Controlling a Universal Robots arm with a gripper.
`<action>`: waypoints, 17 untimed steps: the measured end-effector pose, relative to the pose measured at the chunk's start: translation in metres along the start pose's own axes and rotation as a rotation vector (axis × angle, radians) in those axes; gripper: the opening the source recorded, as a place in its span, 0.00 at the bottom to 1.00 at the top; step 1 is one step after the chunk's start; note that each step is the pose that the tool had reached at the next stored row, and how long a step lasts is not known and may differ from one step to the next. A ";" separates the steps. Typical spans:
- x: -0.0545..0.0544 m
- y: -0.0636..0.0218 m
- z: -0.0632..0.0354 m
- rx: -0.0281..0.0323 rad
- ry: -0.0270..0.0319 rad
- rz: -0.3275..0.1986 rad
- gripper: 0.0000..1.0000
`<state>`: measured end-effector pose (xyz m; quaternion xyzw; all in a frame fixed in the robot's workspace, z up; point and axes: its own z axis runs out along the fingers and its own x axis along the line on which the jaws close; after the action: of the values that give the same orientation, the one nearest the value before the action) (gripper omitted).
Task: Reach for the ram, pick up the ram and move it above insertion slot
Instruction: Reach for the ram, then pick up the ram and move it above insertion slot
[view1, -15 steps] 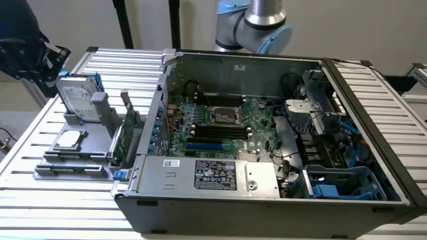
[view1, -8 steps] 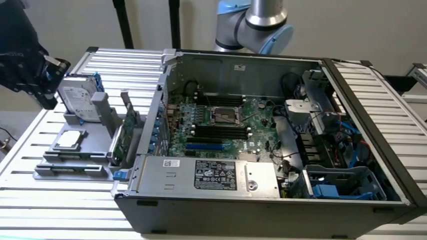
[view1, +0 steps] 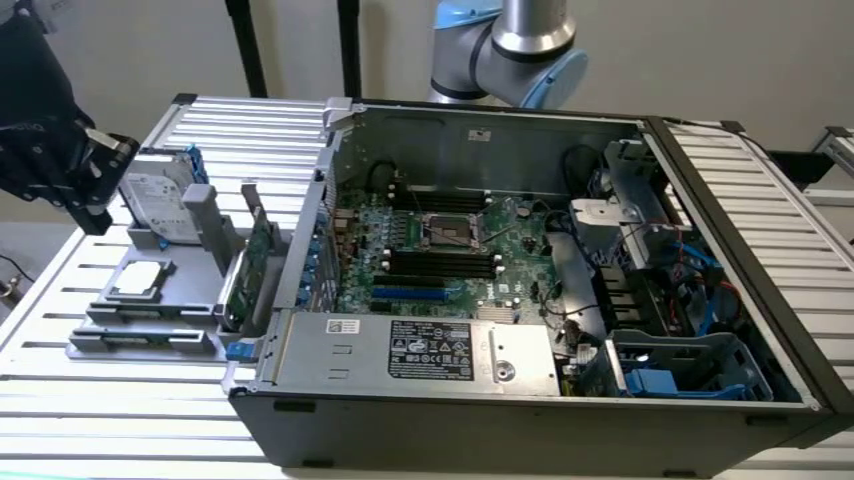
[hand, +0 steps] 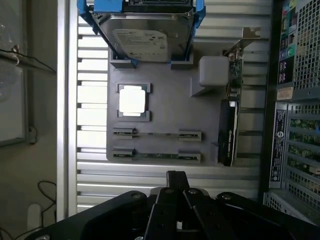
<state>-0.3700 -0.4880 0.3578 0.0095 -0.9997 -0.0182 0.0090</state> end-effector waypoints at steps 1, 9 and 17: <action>0.000 0.0000 0.0000 0.0002 0.0003 -0.004 0.11; 0.000 -0.0001 0.0001 0.0025 0.0053 -0.143 0.11; 0.000 -0.0001 0.0000 0.0051 0.0107 -0.289 0.11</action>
<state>-0.3700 -0.4882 0.3578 0.1534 -0.9880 -0.0167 0.0116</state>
